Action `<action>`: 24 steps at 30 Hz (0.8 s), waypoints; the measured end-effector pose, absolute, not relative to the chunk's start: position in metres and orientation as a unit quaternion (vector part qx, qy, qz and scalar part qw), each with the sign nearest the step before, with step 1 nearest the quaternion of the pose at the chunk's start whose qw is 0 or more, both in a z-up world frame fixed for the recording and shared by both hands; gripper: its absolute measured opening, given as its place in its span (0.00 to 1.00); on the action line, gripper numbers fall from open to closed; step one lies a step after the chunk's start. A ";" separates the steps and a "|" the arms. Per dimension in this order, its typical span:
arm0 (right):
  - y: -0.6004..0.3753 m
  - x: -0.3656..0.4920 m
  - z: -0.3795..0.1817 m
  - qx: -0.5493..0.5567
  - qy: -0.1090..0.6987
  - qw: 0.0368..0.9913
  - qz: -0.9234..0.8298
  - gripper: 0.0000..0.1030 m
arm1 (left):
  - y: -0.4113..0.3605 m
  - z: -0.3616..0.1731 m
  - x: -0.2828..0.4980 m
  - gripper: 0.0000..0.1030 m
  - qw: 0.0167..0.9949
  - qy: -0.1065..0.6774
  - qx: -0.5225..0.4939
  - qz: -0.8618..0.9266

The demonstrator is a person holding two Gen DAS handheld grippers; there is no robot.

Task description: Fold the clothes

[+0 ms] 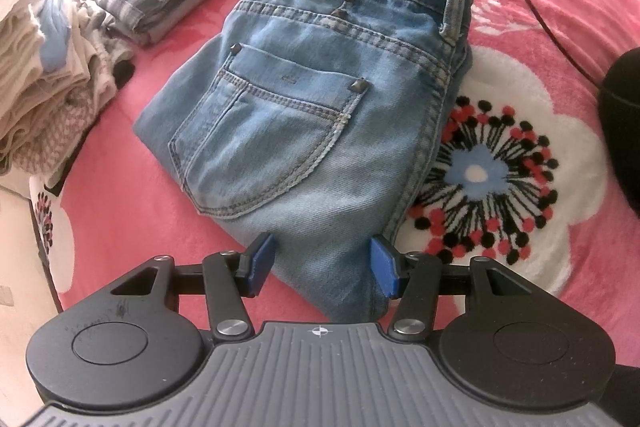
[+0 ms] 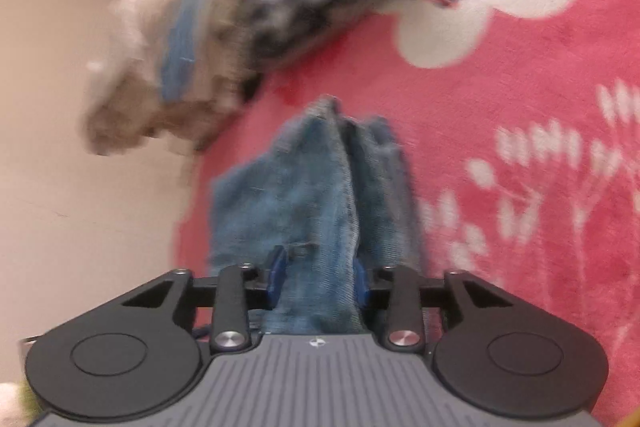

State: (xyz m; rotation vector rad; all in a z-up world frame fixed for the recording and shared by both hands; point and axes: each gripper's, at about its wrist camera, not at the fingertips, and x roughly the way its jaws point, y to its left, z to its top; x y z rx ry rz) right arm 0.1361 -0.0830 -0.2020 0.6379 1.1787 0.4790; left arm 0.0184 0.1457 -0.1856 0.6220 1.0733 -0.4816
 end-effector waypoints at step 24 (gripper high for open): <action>-0.094 0.111 -0.186 0.242 0.561 0.755 0.238 0.05 | 0.183 -0.123 0.051 0.50 0.814 0.525 0.101 -0.227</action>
